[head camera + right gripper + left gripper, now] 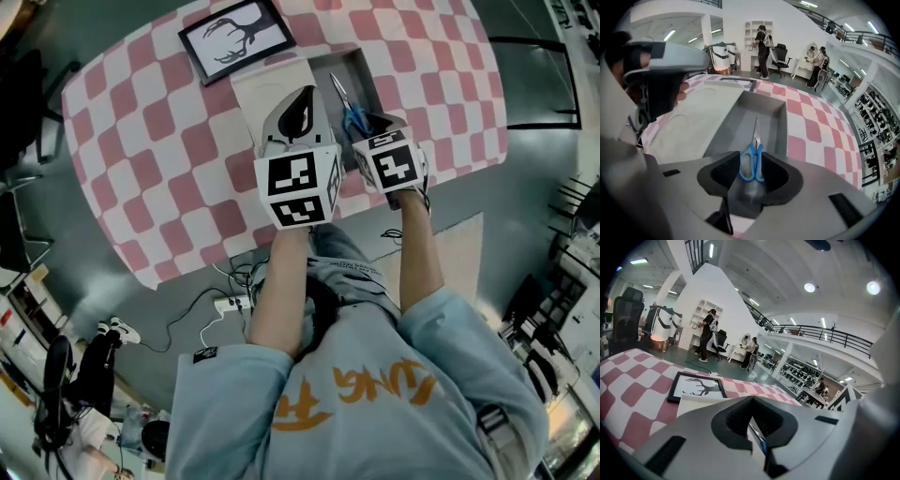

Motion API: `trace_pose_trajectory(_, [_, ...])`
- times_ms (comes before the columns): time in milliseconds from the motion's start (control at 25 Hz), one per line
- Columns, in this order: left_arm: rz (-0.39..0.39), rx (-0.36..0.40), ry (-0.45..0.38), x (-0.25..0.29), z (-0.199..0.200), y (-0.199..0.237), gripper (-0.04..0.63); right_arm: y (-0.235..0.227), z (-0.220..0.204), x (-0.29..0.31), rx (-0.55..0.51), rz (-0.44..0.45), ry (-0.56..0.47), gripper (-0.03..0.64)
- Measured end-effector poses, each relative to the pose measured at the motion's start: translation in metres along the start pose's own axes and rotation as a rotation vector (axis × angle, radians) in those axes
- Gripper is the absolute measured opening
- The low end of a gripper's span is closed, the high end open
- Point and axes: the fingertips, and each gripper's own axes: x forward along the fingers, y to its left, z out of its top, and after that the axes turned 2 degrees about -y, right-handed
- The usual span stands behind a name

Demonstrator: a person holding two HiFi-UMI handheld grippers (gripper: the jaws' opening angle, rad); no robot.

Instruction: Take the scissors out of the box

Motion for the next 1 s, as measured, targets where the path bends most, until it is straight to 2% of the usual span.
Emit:
trace_pose_trajectory(200, [0.002,-0.014,0.002,0.0,0.005,0.013,0.017,-0.003,-0.009,0.012,-0.04,-0.067,0.122,0.143])
trace_pose_trajectory(560, [-0.009,-0.042,-0.004,-0.001,0.016,0.03,0.017,-0.007,-0.015,0.028,-0.012,-0.098,0.219,0.146])
trace_pose_trajectory(840, [-0.017,-0.045,-0.001,-0.003,0.02,0.034,0.017,-0.005,-0.018,0.034,0.012,-0.092,0.276,0.121])
trace_pose_trajectory(1000, [-0.017,-0.044,0.006,-0.004,0.016,0.033,0.017,-0.001,-0.016,0.035,0.056,-0.051,0.271,0.097])
